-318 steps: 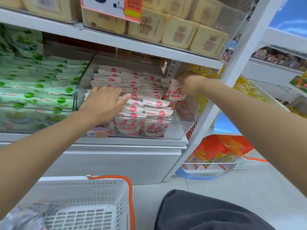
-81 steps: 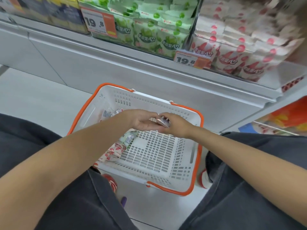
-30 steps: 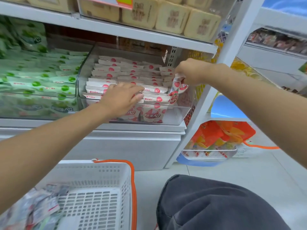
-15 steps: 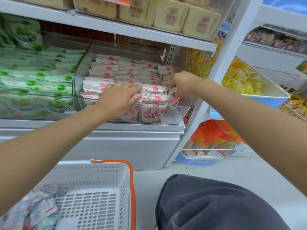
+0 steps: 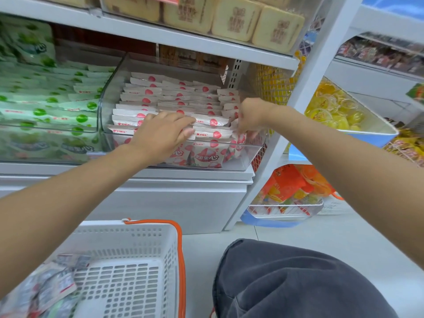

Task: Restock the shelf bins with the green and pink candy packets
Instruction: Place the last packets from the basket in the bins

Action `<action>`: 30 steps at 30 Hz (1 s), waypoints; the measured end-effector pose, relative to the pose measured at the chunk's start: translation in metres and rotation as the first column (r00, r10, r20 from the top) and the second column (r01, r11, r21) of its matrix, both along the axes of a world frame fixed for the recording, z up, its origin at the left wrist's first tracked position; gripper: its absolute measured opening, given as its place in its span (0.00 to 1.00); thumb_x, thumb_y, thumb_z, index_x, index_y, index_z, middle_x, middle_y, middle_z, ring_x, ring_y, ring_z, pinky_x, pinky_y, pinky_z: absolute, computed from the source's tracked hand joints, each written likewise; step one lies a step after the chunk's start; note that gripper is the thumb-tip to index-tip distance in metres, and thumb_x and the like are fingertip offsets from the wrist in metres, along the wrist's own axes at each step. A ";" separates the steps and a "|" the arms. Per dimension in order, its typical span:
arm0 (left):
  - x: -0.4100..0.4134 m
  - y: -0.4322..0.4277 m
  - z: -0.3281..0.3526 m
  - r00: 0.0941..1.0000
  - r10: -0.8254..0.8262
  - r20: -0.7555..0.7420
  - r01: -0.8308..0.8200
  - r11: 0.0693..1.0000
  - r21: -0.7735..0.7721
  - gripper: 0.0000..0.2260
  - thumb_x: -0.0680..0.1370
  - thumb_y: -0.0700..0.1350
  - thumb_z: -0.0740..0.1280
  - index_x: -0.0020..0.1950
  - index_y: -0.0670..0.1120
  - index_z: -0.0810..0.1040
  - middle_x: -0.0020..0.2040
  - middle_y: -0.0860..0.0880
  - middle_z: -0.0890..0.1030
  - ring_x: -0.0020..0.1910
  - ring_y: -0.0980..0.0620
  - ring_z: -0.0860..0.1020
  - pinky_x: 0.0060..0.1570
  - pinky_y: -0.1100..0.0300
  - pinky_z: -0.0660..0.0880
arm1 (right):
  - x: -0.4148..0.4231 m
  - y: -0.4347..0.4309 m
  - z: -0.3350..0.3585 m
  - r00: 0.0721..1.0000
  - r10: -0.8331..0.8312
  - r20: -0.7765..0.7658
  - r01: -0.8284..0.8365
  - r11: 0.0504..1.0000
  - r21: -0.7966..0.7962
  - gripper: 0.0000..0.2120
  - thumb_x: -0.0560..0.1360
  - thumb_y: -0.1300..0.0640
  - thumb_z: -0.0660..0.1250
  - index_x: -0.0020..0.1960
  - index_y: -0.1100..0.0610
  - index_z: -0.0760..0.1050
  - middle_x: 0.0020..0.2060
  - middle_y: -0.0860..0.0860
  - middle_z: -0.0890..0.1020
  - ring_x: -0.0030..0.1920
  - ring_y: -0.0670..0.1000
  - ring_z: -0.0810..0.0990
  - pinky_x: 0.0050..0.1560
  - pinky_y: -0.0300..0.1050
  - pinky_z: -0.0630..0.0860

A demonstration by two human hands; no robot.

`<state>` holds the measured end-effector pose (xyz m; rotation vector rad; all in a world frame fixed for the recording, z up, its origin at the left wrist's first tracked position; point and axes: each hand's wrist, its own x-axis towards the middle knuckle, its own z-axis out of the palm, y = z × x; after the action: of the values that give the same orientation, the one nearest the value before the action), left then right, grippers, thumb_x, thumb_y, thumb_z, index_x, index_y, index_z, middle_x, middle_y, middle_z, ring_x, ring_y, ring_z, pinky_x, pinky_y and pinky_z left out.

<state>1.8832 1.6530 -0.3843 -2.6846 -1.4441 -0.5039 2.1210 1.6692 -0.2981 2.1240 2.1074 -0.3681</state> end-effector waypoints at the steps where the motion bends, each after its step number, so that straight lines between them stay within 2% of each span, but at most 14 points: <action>1: 0.000 0.000 0.000 1.000 0.000 0.001 0.000 1.000 0.002 0.21 0.84 0.56 0.48 0.73 0.52 0.67 0.70 0.51 0.73 0.67 0.45 0.70 0.60 0.45 0.67 | -0.002 -0.003 0.000 0.995 -0.058 -0.078 0.044 0.984 -0.174 0.04 0.75 0.62 0.71 0.46 0.64 0.79 0.41 0.57 0.85 0.43 0.53 0.86 0.46 0.47 0.83; 2: 0.000 0.000 0.000 1.000 -0.001 0.001 0.001 1.000 0.002 0.21 0.84 0.56 0.48 0.73 0.52 0.67 0.70 0.51 0.73 0.67 0.45 0.70 0.60 0.45 0.67 | -0.003 -0.004 -0.001 0.987 -0.099 -0.126 0.053 0.945 -0.323 0.06 0.74 0.63 0.71 0.50 0.64 0.81 0.44 0.57 0.86 0.45 0.53 0.86 0.49 0.47 0.83; 4: 0.000 -0.001 0.001 1.000 0.001 0.001 -0.001 1.000 -0.003 0.22 0.84 0.57 0.48 0.74 0.52 0.67 0.70 0.50 0.72 0.68 0.45 0.69 0.61 0.44 0.67 | -0.002 -0.002 -0.006 0.970 -0.153 -0.187 0.052 0.888 -0.458 0.10 0.74 0.63 0.72 0.55 0.64 0.81 0.49 0.56 0.85 0.50 0.52 0.85 0.55 0.46 0.81; 8: 0.000 -0.002 0.001 1.000 0.009 0.005 -0.009 1.000 -0.013 0.21 0.84 0.56 0.48 0.74 0.52 0.66 0.71 0.50 0.71 0.69 0.45 0.68 0.62 0.45 0.66 | -0.002 0.003 -0.024 0.863 -0.344 -0.369 0.139 0.865 -0.482 0.07 0.78 0.65 0.66 0.54 0.66 0.80 0.55 0.60 0.82 0.59 0.54 0.81 0.61 0.47 0.77; 10: 0.000 -0.001 0.001 1.000 0.008 0.008 -0.007 1.000 -0.008 0.22 0.84 0.56 0.48 0.74 0.52 0.67 0.71 0.50 0.72 0.69 0.45 0.68 0.63 0.45 0.66 | 0.000 0.002 -0.026 0.834 -0.380 -0.399 0.159 0.859 -0.486 0.08 0.80 0.65 0.62 0.52 0.65 0.80 0.56 0.61 0.82 0.59 0.55 0.80 0.63 0.48 0.76; 14: 0.000 -0.001 0.000 1.000 0.009 0.010 -0.009 1.000 -0.006 0.21 0.84 0.56 0.48 0.73 0.52 0.67 0.70 0.50 0.72 0.68 0.45 0.69 0.62 0.45 0.67 | -0.002 -0.001 -0.010 0.848 -0.347 -0.401 0.189 0.904 -0.383 0.08 0.80 0.65 0.62 0.48 0.64 0.79 0.48 0.59 0.83 0.52 0.55 0.82 0.57 0.48 0.79; 17: 0.000 -0.001 0.000 1.000 0.004 0.013 -0.004 1.000 0.000 0.21 0.84 0.56 0.48 0.73 0.52 0.68 0.70 0.50 0.73 0.68 0.45 0.69 0.61 0.44 0.68 | -0.001 0.005 -0.006 0.830 -0.360 -0.425 0.246 0.921 -0.301 0.07 0.80 0.65 0.62 0.51 0.66 0.78 0.53 0.61 0.82 0.57 0.57 0.81 0.62 0.51 0.77; 21: 0.000 -0.001 0.000 1.000 0.002 0.025 -0.002 1.000 0.009 0.21 0.84 0.56 0.49 0.73 0.52 0.68 0.70 0.50 0.73 0.68 0.45 0.70 0.62 0.44 0.68 | 0.000 0.003 -0.010 0.842 -0.373 -0.389 0.204 0.889 -0.411 0.12 0.82 0.61 0.60 0.61 0.64 0.76 0.59 0.58 0.80 0.62 0.54 0.78 0.68 0.50 0.71; 23: 0.001 -0.002 0.000 1.000 0.001 0.025 -0.001 1.000 0.008 0.21 0.84 0.56 0.49 0.73 0.52 0.68 0.70 0.50 0.72 0.68 0.46 0.69 0.63 0.45 0.67 | 0.002 0.001 -0.008 0.839 -0.366 -0.401 0.182 0.886 -0.427 0.10 0.80 0.62 0.62 0.60 0.64 0.77 0.58 0.58 0.81 0.61 0.54 0.78 0.68 0.49 0.72; 27: 0.003 -0.003 0.003 0.996 0.019 0.083 -0.022 0.999 0.039 0.20 0.83 0.57 0.54 0.73 0.52 0.69 0.70 0.51 0.73 0.69 0.48 0.69 0.65 0.48 0.62 | 0.005 -0.003 0.003 0.850 -0.324 -0.416 0.202 0.928 -0.312 0.07 0.77 0.65 0.66 0.52 0.66 0.80 0.50 0.60 0.84 0.55 0.57 0.82 0.60 0.51 0.78; 30: 0.004 -0.013 0.007 0.969 0.037 0.244 -0.067 0.991 0.117 0.17 0.81 0.55 0.62 0.68 0.51 0.73 0.65 0.51 0.76 0.66 0.49 0.70 0.65 0.50 0.62 | -0.006 -0.014 0.014 0.885 -0.205 -0.417 0.184 0.979 -0.089 0.07 0.77 0.64 0.67 0.50 0.68 0.81 0.42 0.59 0.85 0.44 0.54 0.85 0.48 0.45 0.82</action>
<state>1.8877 1.6397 -0.3776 -2.5523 -1.4784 -0.9114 2.1150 1.6554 -0.2841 2.4091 2.0538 -0.9774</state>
